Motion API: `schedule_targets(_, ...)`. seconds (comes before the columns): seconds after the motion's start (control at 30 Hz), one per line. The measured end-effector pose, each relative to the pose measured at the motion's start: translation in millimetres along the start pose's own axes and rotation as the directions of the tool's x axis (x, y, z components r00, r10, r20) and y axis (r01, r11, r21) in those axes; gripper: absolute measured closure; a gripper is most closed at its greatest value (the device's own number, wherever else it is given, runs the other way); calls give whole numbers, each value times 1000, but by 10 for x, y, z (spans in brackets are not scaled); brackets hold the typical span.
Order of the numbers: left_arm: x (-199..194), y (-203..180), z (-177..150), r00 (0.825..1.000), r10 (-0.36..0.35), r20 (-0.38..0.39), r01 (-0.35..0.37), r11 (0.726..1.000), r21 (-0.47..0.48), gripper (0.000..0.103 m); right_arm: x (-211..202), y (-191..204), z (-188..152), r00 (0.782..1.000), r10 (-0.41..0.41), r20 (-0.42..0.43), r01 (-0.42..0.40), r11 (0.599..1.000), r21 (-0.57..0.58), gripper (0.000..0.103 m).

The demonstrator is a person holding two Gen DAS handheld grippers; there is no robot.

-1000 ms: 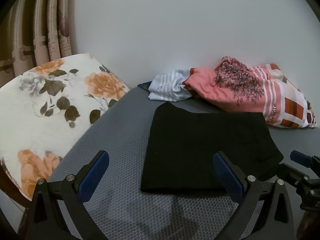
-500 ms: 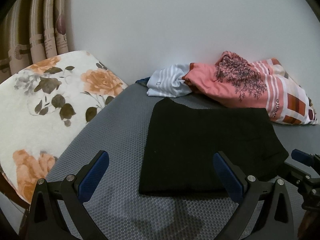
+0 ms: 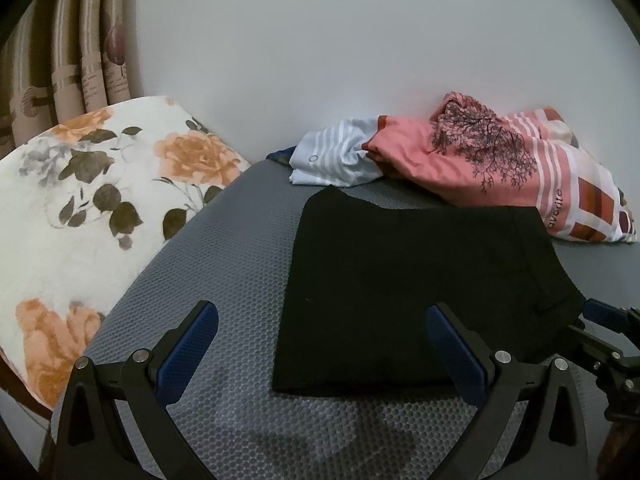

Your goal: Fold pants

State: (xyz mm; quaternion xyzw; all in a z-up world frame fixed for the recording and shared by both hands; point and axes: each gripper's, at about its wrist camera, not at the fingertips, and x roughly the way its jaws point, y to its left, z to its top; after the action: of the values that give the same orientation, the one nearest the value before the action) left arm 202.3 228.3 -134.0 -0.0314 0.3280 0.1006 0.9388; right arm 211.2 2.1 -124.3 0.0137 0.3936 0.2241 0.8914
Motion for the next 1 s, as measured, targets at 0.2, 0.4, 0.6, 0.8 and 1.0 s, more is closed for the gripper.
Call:
schedule_targets(0.2,50,-12,-4,1000,-2,-5,2,1000,4,0,30,0,-4,1000,0,-7,0,1000,5,17)
schedule_targets(0.4,62,-18,0,1000,-6,-3,6,1000,6,0,45,5,-8,1000,0,-8,0,1000,4,17)
schedule_targets(0.6,80,-18,13,1000,-8,-4,8,1000,9,0,50,10,-7,1000,-1,-9,1,1000,4,17)
schedule_targets(0.8,101,-23,20,1000,-9,-7,9,1000,9,0,53,15,-8,1000,0,-8,0,1000,4,16)
schedule_targets(1.0,124,-22,26,1000,-12,-9,12,1000,12,0,54,15,-4,1000,-1,-8,1,1000,4,16)
